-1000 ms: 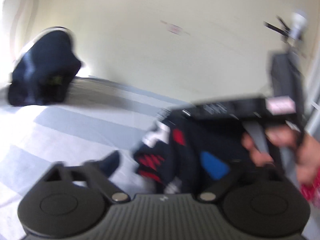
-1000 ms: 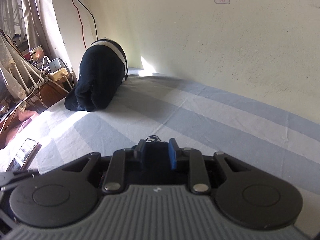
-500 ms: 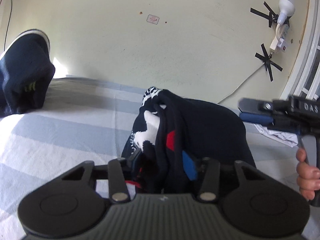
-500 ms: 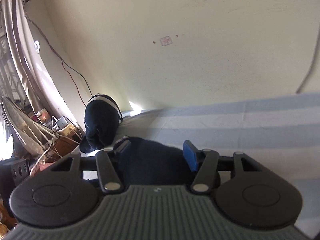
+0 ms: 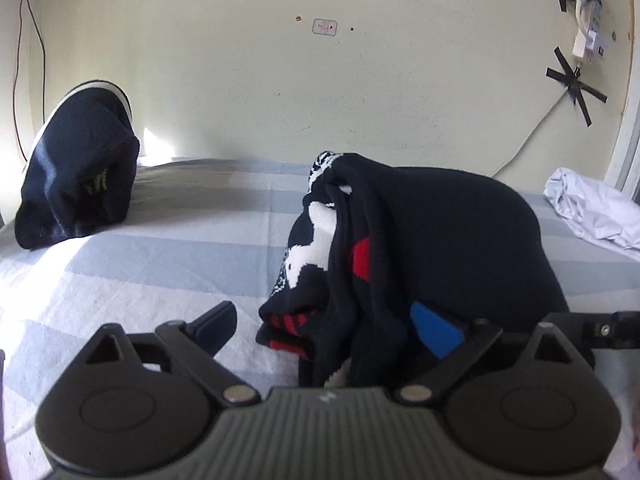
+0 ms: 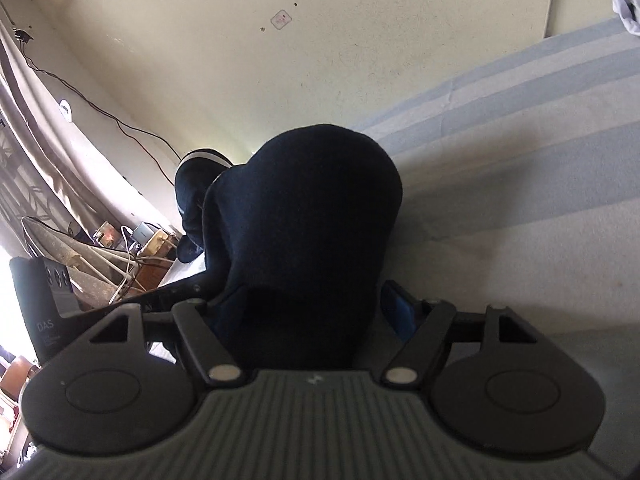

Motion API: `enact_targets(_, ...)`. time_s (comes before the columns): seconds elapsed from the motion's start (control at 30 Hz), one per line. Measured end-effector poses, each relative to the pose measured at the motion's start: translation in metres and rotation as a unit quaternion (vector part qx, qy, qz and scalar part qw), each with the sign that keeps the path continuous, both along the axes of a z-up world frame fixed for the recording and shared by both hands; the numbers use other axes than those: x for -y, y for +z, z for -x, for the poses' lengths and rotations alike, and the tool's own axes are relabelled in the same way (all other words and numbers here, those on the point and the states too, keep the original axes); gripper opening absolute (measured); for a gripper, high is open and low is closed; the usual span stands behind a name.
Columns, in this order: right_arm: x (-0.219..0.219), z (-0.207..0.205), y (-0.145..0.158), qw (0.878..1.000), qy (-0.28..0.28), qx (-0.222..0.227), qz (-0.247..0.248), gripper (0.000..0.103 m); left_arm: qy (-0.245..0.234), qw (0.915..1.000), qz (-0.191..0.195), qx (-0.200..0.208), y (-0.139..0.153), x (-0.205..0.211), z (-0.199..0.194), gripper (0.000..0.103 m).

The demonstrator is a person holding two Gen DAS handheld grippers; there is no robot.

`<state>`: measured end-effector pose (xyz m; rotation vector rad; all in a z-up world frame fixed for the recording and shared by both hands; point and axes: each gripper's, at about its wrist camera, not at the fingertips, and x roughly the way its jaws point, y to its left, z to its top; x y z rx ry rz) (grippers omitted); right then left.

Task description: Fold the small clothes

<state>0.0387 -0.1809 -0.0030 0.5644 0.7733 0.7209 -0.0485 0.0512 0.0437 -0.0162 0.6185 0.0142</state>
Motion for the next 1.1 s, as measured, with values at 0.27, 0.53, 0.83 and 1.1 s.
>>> enact_targets(0.27,-0.007,0.007,0.001,1.000,0.008,0.021,0.005,0.086,0.016,0.9991,-0.036,0.016,-0.002,0.011,0.006,0.103)
enact_targets(0.53,0.003,0.008,-0.004,1.000,0.002,0.020,-0.009,0.087,0.019,0.9990,-0.037,0.017,-0.002,0.011,0.007,0.103)
enact_targets(0.83,0.008,0.009,-0.006,1.000,0.000,0.020,-0.018,0.087,0.019,0.9992,-0.032,0.015,-0.002,0.010,0.006,0.103)
enact_targets(1.1,0.008,0.010,-0.006,1.000,0.000,0.020,-0.018,0.087,0.019,0.9993,-0.028,0.013,-0.003,0.009,0.006,0.103)
